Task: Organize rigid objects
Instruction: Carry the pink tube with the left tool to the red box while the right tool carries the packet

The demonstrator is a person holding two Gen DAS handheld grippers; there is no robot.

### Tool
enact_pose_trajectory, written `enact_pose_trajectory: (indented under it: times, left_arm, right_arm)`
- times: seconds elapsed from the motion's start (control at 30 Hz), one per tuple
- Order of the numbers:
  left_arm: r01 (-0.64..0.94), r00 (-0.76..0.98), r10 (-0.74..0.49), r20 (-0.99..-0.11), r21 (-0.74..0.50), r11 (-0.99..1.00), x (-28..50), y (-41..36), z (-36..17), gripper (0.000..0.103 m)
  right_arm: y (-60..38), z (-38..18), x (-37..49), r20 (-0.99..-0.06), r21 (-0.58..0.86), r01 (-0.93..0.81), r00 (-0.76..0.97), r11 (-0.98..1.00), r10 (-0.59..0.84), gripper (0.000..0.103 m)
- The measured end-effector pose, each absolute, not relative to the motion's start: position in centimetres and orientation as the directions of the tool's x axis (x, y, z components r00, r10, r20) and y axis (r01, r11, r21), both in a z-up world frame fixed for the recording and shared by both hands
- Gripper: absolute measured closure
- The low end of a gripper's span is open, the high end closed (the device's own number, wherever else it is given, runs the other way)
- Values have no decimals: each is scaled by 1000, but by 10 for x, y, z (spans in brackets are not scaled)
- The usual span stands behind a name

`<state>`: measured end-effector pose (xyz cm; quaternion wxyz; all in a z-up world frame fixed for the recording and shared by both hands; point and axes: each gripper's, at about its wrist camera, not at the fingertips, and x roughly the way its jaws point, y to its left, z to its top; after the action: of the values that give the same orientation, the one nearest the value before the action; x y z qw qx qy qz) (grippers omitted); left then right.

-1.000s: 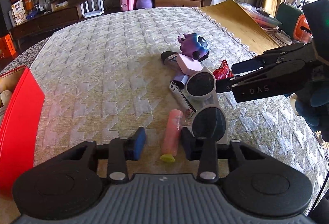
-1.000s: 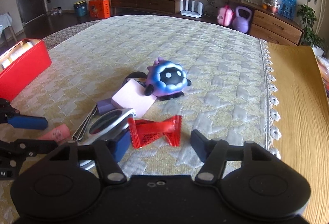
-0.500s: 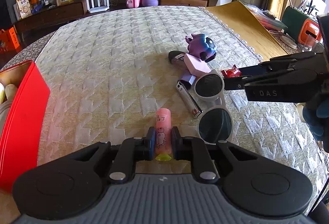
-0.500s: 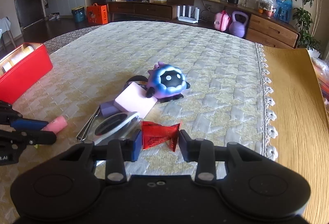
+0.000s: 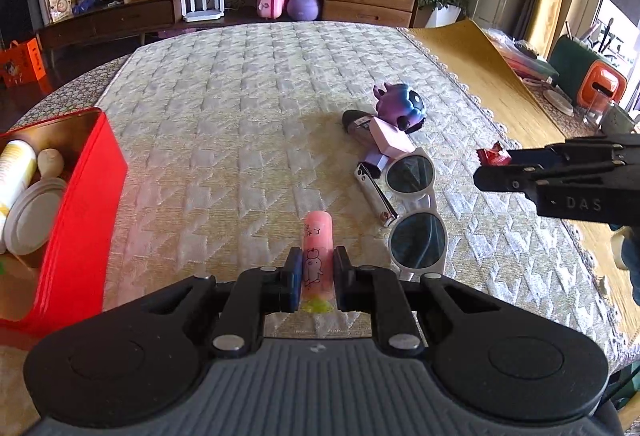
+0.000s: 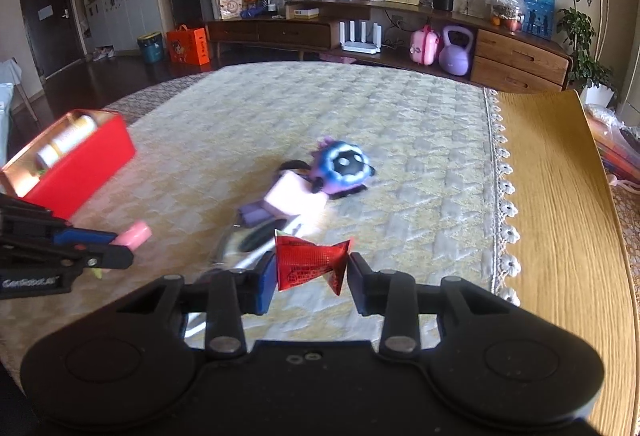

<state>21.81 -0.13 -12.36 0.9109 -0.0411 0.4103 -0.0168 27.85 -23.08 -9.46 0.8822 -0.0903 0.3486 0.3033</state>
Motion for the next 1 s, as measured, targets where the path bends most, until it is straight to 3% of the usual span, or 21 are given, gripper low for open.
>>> enact_pose_trajectory:
  times: [1.0]
  left_arm:
    - [-170,719,37,-694,-124,978,137,106,-57,87]
  right_arm:
    - [-98,-16,180,-621,16,-766,497,643,607,66]
